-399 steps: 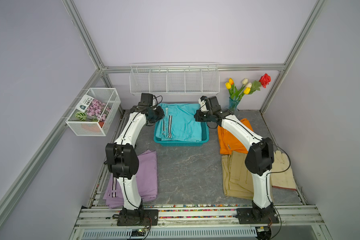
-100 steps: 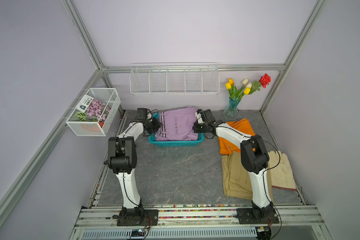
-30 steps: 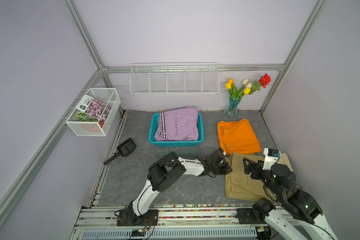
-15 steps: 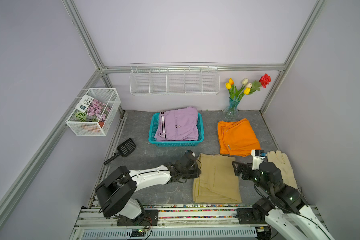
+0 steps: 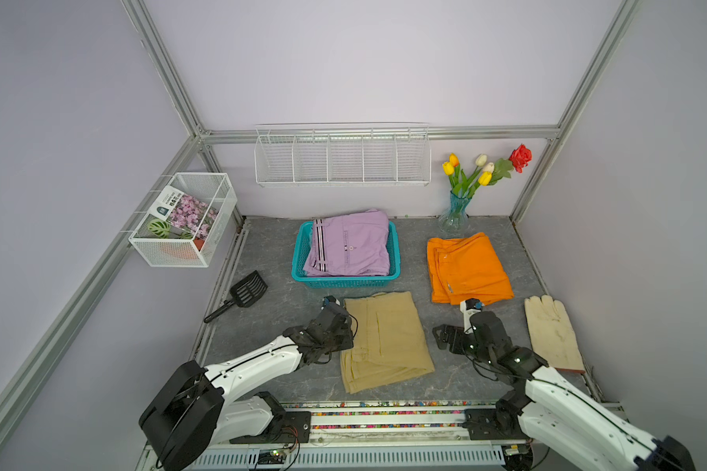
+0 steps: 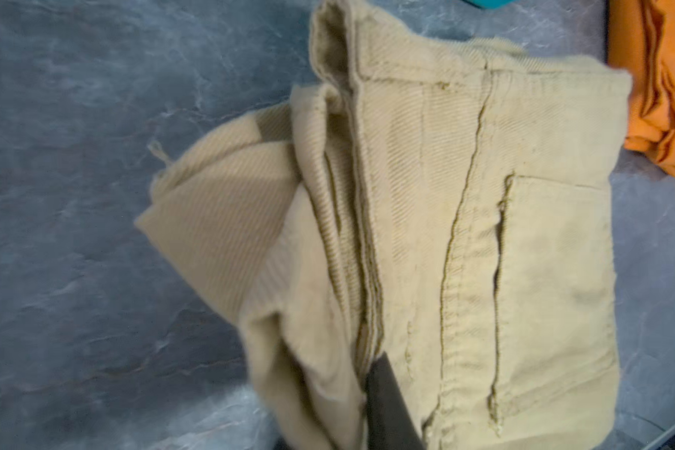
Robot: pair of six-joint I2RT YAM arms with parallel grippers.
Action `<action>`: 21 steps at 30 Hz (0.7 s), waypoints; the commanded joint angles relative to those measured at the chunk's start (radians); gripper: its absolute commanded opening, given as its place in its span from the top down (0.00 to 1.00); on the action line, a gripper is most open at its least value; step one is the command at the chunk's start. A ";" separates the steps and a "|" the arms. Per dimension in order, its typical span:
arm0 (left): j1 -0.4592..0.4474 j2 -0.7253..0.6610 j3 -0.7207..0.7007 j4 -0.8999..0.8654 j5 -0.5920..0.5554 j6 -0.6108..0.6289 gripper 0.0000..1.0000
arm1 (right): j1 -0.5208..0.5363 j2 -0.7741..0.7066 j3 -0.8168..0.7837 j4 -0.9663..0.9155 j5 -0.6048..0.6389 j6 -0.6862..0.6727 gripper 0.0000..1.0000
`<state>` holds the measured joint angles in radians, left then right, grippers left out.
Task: Put the folded long pants in the basket
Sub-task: Move the long pant to the center of the board, then pick up the long pant at the center of the board.
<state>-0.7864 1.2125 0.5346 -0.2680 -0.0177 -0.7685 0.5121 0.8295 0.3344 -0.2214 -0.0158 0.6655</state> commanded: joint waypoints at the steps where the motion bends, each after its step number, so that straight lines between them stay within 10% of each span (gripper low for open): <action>1: 0.004 0.003 0.019 0.025 0.014 0.043 1.00 | 0.003 0.132 -0.002 0.200 -0.079 0.027 0.02; 13: 0.088 0.047 0.020 0.052 0.075 0.078 1.00 | 0.005 0.595 0.125 0.447 -0.229 0.012 0.09; 18: 0.092 0.050 0.021 0.056 0.078 0.077 1.00 | 0.033 0.707 0.162 0.512 -0.260 0.025 0.31; 21: 0.093 0.055 0.022 0.055 0.082 0.077 1.00 | 0.040 0.710 0.171 0.511 -0.257 0.028 0.64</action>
<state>-0.7006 1.2575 0.5350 -0.2386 0.0612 -0.7082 0.5411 1.5227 0.5102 0.3035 -0.2531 0.6811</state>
